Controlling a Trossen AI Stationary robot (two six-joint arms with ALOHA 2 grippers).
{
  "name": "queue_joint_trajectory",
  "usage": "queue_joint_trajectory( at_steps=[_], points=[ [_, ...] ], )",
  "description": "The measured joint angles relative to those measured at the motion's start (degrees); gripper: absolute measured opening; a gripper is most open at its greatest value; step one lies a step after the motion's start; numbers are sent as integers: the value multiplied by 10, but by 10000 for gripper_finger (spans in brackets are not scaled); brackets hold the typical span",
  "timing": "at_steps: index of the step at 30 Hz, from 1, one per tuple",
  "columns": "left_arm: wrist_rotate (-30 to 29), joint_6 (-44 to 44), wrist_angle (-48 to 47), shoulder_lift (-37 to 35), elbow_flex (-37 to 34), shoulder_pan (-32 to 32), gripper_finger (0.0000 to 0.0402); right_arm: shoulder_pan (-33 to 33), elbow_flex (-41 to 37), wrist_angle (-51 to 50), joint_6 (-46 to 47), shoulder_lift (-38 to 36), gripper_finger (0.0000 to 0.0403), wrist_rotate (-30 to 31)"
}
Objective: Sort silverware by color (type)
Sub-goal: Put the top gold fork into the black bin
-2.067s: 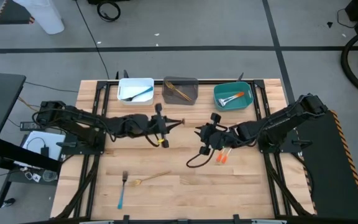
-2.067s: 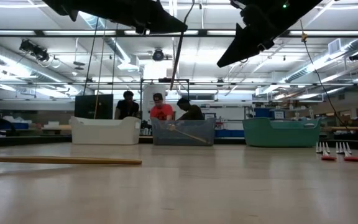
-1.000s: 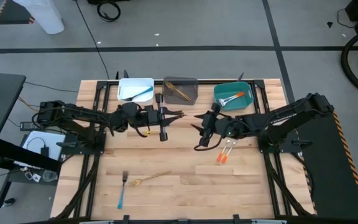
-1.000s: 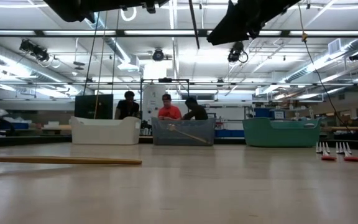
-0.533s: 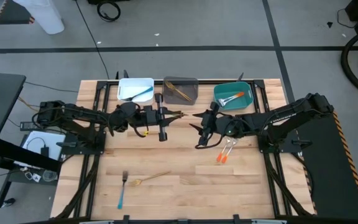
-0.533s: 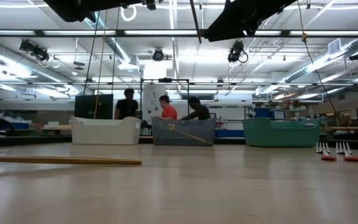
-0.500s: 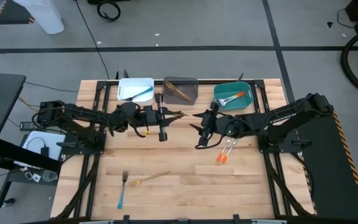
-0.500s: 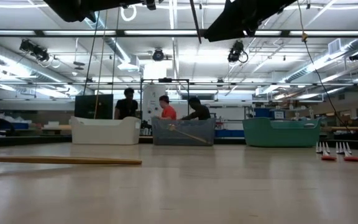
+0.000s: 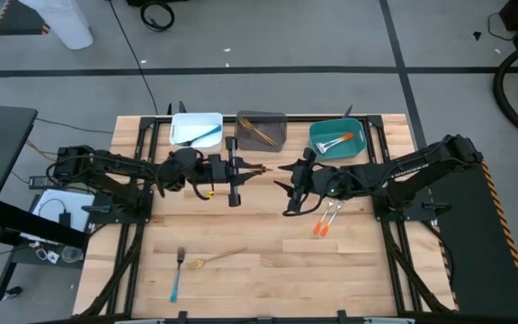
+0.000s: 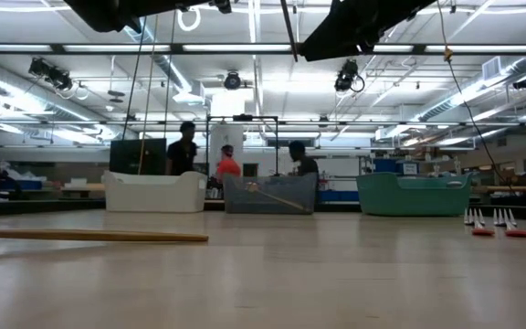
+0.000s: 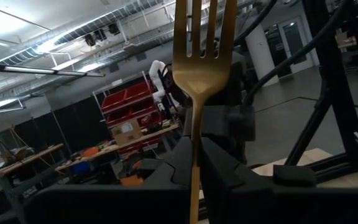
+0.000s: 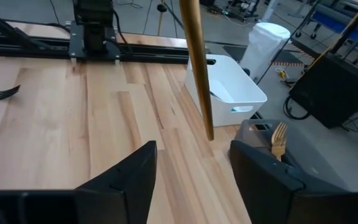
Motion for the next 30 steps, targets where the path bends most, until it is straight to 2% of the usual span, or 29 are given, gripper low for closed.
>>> queue_joint_trajectory(
  at_steps=[9, 19, 25, 30],
  points=[
    [0, 14, 14, 0, 0, 0, 20, -2, 0, 32, -21, -7, 218, 4],
    [0, -18, 9, 0, 0, -1, 20, 0, 0, 121, -134, -7, 217, 6],
    [20, -20, 17, 0, 0, -4, 20, -8, 0, 177, -177, 5, 212, -47],
    [21, -26, 22, 7, 1, -9, 20, -20, 0, 182, -179, 20, 184, -54]
  ],
)
